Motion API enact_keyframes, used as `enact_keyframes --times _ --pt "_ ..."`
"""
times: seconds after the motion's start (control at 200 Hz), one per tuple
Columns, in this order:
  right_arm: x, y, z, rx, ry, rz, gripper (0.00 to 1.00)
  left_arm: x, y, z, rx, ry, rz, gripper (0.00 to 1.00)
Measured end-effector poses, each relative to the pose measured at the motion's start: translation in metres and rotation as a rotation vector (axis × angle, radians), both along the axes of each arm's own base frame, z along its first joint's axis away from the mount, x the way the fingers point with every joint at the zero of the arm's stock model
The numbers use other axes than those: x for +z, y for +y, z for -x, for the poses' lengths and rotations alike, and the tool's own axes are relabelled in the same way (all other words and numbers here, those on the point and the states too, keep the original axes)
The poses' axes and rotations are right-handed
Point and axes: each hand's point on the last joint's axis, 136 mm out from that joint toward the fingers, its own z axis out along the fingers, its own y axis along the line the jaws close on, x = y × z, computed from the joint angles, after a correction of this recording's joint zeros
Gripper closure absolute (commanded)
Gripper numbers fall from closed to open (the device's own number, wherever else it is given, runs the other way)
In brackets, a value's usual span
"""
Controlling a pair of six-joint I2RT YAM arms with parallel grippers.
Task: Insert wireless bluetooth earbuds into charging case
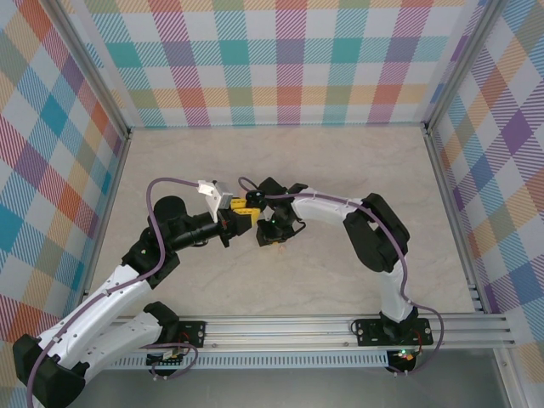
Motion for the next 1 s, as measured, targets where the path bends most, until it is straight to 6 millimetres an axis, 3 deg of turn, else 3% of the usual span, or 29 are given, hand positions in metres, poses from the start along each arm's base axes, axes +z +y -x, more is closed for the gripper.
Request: enact_keyframes --times 0.35,0.84,1.0 --pt "-0.013 0.006 -0.006 -0.033 0.019 0.012 0.76 0.000 0.000 0.000 0.000 0.002 -0.001 0.86" --pt "0.000 0.027 -0.043 -0.146 -0.067 -0.019 0.76 -0.001 0.001 -0.001 0.008 0.002 -0.002 0.86" --pt "0.004 0.030 -0.046 -0.140 -0.080 -0.028 0.72 -0.002 0.001 -0.001 0.008 0.003 -0.003 0.86"
